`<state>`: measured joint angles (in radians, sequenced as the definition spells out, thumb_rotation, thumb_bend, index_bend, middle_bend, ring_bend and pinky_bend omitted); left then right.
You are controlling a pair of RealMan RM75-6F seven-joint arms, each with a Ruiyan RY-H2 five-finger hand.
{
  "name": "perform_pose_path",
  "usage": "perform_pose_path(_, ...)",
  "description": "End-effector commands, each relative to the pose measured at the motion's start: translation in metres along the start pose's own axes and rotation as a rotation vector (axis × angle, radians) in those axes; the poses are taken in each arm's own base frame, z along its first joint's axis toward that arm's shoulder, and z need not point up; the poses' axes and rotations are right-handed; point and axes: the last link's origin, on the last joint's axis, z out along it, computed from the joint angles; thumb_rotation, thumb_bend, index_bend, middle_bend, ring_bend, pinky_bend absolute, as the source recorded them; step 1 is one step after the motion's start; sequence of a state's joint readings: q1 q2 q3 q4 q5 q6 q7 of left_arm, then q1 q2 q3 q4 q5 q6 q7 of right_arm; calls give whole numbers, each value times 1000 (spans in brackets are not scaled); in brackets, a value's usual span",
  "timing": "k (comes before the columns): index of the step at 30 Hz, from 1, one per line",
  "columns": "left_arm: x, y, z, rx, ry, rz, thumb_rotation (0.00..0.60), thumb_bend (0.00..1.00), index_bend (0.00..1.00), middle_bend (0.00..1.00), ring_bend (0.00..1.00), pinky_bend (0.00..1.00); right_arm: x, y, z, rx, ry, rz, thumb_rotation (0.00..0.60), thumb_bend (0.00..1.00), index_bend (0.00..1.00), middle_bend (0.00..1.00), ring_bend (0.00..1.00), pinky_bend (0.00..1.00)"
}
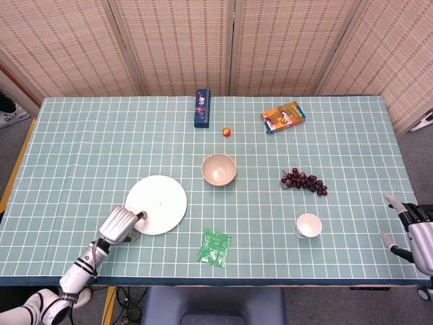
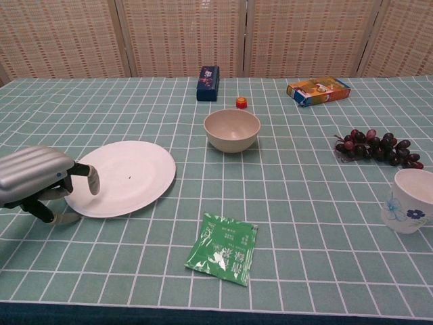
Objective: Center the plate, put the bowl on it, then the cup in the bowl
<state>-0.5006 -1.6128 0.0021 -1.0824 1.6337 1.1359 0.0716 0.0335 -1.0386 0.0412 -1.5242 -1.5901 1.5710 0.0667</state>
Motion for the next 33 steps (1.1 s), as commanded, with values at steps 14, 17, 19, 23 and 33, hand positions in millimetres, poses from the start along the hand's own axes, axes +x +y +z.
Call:
perform_pose_path(14, -1, 3, 12, 10, 20, -67, 600, 238, 462, 975, 961, 1000, 0, 3, -2, -18, -3, -4, 600, 259, 122, 305, 284, 364)
perform_pose_path(17, 1, 3, 13, 2, 29, -73, 600, 254, 472, 975, 961, 1000, 0, 3, -2, -17, -7, -6, 600, 258, 122, 305, 286, 364)
perform_pose_path(19, 2, 5, 12, -3, 38, -81, 600, 255, 479, 975, 961, 1000, 0, 3, -1, -15, -7, -7, 600, 259, 122, 305, 288, 364)
perform_pose_path(23, 5, 7, 11, -10, 48, -85, 600, 256, 480, 975, 961, 1000, 0, 2, -1, -16, -9, -6, 600, 259, 122, 305, 295, 365)
perform_pose_path(33, 10, 11, 13, -16, 59, -106, 600, 322, 493, 975, 961, 1000, 1, 4, -3, -22, -6, -7, 600, 259, 122, 305, 301, 365)
